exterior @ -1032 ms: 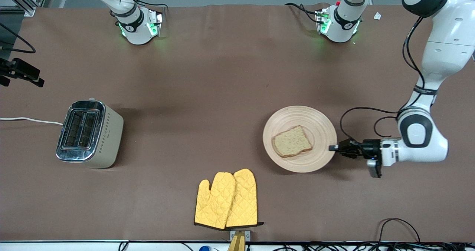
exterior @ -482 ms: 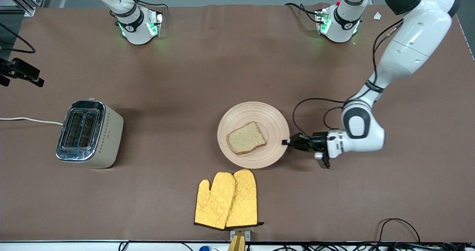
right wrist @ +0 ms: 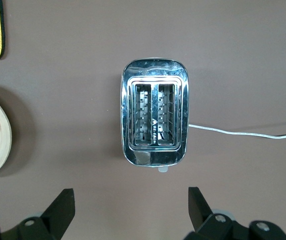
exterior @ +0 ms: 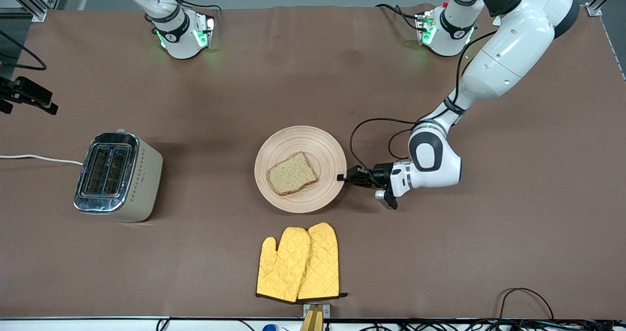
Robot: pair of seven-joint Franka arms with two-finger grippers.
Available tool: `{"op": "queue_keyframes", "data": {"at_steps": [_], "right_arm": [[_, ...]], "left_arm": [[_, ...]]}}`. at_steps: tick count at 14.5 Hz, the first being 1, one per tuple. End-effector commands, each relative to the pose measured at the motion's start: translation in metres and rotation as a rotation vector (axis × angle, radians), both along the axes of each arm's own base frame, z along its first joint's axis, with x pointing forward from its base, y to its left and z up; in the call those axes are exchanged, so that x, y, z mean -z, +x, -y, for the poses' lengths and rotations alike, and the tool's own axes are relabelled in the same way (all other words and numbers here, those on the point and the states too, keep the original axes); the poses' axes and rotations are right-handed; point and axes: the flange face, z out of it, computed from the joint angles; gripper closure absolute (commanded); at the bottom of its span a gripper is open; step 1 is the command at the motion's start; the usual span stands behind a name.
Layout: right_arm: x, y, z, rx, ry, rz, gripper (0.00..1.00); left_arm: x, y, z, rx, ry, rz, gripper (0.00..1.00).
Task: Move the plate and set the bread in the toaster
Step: 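Push the plate further toward the toaster with the left gripper, then release the plate with the left gripper while the right gripper reaches the bread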
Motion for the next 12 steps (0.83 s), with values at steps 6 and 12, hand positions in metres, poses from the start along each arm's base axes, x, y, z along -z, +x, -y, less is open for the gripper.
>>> {"op": "queue_keyframes", "data": {"at_steps": [6,12], "right_arm": [[-0.003,-0.007,0.000,0.015,-0.007,0.000,0.00],[0.003,-0.003,-0.014,-0.022,-0.007,-0.021,0.00]], "left_arm": [[0.006,-0.001,0.003,-0.063,-0.006,-0.050,0.08],[-0.078,0.049,-0.058,-0.163,0.118,-0.051,0.00]]}}
